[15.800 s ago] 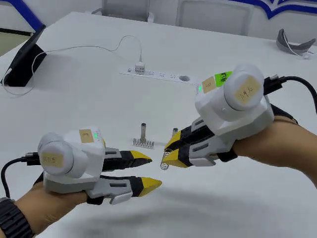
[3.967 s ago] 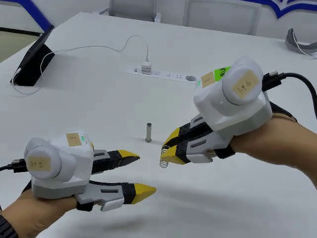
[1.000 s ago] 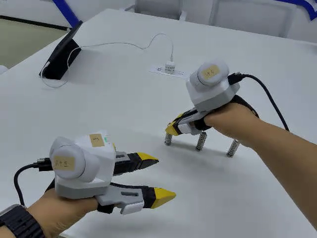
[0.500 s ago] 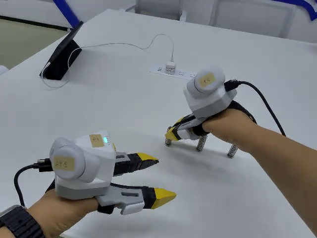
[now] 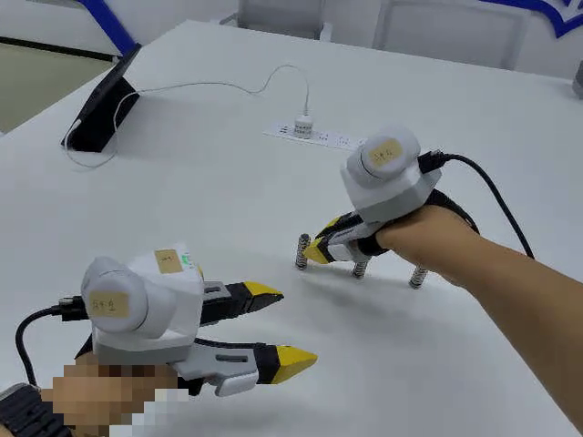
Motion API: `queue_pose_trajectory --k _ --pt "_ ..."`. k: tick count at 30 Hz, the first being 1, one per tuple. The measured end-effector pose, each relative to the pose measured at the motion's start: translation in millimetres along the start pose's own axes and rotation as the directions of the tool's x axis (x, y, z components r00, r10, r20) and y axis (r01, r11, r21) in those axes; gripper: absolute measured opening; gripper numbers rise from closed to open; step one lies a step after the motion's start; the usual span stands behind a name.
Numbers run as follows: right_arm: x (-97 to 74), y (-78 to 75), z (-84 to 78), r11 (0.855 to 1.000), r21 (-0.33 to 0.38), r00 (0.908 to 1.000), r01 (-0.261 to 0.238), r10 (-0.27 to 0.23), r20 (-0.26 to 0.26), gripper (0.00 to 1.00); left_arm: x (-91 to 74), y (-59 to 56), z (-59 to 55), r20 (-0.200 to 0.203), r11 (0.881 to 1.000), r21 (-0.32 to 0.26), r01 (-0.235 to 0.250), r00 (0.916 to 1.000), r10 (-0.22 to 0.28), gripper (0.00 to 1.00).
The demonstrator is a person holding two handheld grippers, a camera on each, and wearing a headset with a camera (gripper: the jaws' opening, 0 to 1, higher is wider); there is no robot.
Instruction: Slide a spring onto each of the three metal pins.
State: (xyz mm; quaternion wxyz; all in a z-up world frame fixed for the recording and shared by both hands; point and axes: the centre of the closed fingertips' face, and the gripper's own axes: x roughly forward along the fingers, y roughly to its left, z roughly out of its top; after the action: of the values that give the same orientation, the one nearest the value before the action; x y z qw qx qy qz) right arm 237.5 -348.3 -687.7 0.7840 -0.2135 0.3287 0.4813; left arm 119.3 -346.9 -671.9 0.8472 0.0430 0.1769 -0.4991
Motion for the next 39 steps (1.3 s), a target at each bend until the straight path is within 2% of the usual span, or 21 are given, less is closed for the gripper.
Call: queue_pose_trajectory --k 5,9,25,39 --pt "-9.2 7.4 -4.1 1.000 -0.010 0.9998 0.010 -0.010 0.015 0.19 0.3 0.4 0.0 0.000 1.000 -0.003 -0.002 1.0000 0.002 0.50" --pt "-12.5 6.5 -10.0 1.000 -0.020 0.9997 0.022 -0.022 0.012 0.19 -0.4 1.5 0.4 0.003 1.000 -0.006 -0.008 1.0000 0.008 0.50" --pt "-40.3 24.6 -29.7 0.999 0.021 0.9971 0.030 -0.032 0.069 0.22 -0.6 5.2 -0.1 0.006 1.000 -0.019 -0.024 0.9997 0.024 0.53" --pt "-73.2 25.3 -54.5 0.995 0.075 0.9914 0.068 -0.076 0.107 0.27 -0.8 5.2 1.0 0.007 0.999 -0.022 -0.031 0.9995 0.031 0.56"
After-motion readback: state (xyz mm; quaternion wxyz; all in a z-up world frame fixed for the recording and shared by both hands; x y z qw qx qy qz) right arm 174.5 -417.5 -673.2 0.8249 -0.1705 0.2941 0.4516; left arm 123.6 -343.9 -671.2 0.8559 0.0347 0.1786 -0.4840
